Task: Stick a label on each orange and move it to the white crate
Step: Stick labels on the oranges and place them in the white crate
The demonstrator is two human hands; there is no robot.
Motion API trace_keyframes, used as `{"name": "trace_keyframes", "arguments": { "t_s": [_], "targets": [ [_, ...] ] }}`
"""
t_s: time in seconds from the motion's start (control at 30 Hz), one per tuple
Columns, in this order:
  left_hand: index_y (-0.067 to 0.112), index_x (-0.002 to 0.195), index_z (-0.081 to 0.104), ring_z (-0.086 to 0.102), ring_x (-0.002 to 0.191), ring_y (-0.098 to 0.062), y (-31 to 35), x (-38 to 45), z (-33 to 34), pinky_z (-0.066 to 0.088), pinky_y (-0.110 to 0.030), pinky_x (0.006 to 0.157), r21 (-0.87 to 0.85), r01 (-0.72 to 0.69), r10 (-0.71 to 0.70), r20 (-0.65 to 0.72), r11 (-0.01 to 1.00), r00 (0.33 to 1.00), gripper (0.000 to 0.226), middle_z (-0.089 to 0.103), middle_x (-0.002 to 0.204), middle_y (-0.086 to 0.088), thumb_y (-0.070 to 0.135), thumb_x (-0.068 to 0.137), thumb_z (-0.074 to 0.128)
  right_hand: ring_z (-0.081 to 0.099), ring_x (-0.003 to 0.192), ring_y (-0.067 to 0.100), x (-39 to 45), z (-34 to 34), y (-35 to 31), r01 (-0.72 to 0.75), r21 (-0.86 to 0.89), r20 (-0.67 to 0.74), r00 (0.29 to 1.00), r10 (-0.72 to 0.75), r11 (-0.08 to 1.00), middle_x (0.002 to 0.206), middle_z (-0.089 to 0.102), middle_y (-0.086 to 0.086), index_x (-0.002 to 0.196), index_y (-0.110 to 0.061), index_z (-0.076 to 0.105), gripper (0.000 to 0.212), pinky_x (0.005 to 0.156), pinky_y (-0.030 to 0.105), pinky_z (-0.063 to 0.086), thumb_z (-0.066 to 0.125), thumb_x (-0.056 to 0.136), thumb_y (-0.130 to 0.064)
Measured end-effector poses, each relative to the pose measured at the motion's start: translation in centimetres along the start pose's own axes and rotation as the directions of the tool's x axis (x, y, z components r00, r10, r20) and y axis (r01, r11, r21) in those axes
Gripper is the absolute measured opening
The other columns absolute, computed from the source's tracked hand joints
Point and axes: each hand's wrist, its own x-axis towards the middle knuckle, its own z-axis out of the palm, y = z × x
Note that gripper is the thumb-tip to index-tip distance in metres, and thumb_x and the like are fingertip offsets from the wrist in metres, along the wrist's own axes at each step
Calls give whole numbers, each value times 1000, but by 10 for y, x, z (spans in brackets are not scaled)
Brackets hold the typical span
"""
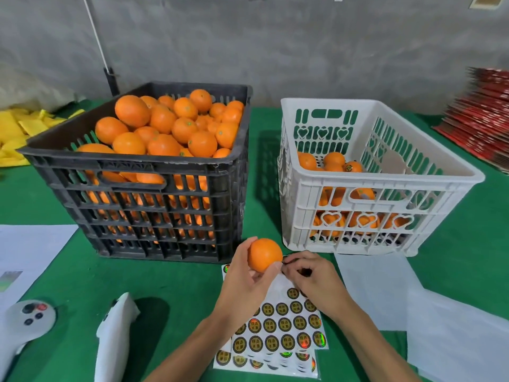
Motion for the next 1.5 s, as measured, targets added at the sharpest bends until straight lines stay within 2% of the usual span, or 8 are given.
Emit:
{"name": "trace_keyframes", "arguments": {
  "t_s": [0.07,0.23,0.6,0.7,0.87,1.13,1.23,1.5],
  "targets": [
    [51,141,36,73,100,-2,0,0,0,61,-30,90,2,-8,8,-18,1000,1000,76,59,132,11,76,78,72,64,104,3,1,-1,1,55,-46,30,998,-54,997,108,69,-17,91,-22,83,5,95,28,51,79,89,-22],
    [52,142,35,73,100,-1,0,-2,-2,60,-28,90,26,-26,27,-32,999,999,75,59,133,12,75,80,71,56,119,2,-5,-9,2,56,-73,143,989,-46,996,122,61,-24,115,-20,78,38,105,25,46,81,83,-41],
    [54,133,39,71,94,2,6,-3,-5,56,-15,74,50,-34,37,-80,998,996,71,59,126,17,84,74,65,64,93,0,0,-3,-7,-73,8,-17,997,73,997,102,71,-13,83,-18,83,8,85,14,46,78,88,-16],
    [52,132,40,72,91,0,5,-2,-6,58,-20,75,76,-28,35,-101,997,994,67,61,123,17,79,76,64,64,97,1,1,-4,-8,-35,-18,20,999,36,999,104,69,-13,89,-20,83,4,87,11,45,79,88,-21],
    [52,132,41,74,93,-8,2,-2,-7,61,-29,81,52,-25,30,-95,998,995,65,63,122,15,79,77,64,55,118,1,-7,-9,-2,23,-41,161,987,-16,999,120,60,-16,117,-17,77,40,104,22,44,83,83,-37],
    [53,136,42,70,106,-11,6,-7,-8,60,-27,85,-59,-76,74,-31,995,997,68,58,130,11,77,79,70,60,104,6,-6,-7,-6,29,22,107,994,-31,999,102,64,-12,95,-19,82,12,97,27,48,81,86,-26],
    [45,141,44,71,111,-20,6,-7,-8,60,-39,94,-153,-73,72,-11,986,997,70,61,131,8,68,83,74,61,97,6,-7,-8,-6,-16,98,100,995,6,995,97,65,-15,88,-21,82,5,91,23,46,83,84,-23],
    [44,143,42,76,100,-25,4,-6,-11,63,-38,85,-138,-114,122,46,984,991,64,67,123,3,63,90,71,52,122,3,-9,-15,-4,75,-32,180,981,-68,997,117,59,-24,109,-33,77,33,107,24,39,86,78,-41]
  ]
}}
